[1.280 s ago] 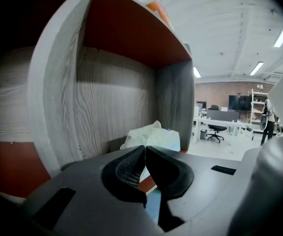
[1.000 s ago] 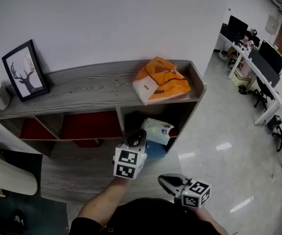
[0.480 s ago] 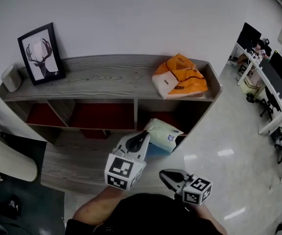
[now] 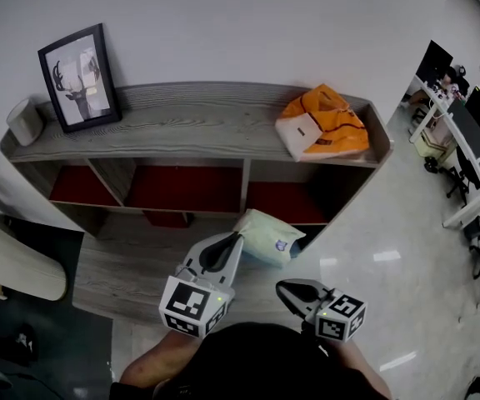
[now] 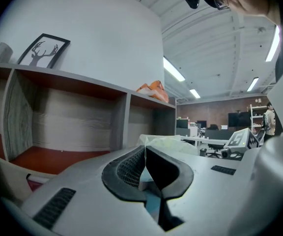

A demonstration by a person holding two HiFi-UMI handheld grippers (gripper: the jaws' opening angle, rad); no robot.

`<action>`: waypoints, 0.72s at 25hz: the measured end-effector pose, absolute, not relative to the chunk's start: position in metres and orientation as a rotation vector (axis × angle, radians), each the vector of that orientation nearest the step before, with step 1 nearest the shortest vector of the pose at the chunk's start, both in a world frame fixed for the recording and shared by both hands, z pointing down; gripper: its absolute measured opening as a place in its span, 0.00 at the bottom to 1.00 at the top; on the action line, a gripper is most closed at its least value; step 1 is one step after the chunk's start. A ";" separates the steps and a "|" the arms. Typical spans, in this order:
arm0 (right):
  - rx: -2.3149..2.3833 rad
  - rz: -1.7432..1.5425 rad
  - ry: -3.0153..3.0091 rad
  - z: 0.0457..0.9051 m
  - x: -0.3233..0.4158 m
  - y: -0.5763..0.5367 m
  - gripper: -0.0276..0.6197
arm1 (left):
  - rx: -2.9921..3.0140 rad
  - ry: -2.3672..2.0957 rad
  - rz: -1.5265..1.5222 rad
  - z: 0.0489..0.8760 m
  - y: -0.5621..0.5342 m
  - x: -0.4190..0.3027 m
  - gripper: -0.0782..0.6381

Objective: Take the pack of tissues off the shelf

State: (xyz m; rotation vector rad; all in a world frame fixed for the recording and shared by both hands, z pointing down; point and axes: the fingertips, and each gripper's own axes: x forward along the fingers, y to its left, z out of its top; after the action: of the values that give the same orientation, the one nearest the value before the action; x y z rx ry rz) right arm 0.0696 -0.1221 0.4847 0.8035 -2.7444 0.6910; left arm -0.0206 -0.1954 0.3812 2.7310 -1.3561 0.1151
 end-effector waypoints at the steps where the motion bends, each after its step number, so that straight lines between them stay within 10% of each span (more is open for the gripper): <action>1: 0.803 0.692 -2.741 0.485 0.069 -0.122 0.07 | 2.721 -1.357 0.116 0.385 -0.194 -0.024 0.13; 18: 0.846 0.690 -2.658 0.493 0.071 -0.120 0.07 | 2.592 -1.347 0.198 0.470 -0.186 -0.048 0.13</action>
State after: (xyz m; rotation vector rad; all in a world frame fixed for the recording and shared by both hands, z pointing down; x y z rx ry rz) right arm 0.0706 -0.1198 0.4926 0.8458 -2.6582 0.6901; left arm -0.0476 -0.1861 0.4698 2.5922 -1.3468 0.1978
